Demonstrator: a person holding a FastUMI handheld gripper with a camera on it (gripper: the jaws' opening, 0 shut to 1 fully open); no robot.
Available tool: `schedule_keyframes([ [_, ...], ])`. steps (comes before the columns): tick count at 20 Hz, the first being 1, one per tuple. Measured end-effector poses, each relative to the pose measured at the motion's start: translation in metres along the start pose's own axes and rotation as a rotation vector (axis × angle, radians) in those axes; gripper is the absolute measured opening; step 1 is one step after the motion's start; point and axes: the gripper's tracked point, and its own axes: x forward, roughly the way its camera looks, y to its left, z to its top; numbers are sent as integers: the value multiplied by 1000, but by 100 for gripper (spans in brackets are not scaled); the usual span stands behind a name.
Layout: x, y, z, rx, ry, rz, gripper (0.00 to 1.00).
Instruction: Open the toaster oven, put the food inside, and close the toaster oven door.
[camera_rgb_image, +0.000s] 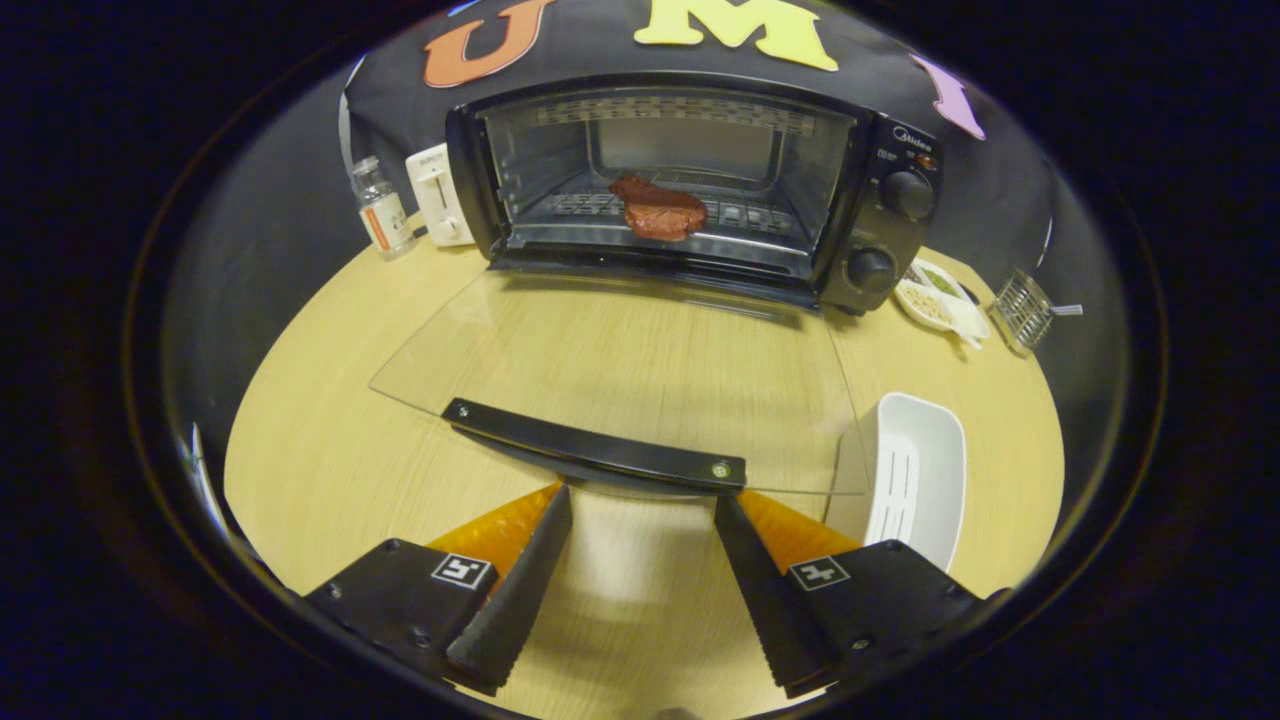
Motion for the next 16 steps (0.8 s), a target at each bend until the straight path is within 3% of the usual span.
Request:
schedule_keyframes([
  [16, -58, 1, 70, 54, -78, 55, 93],
])
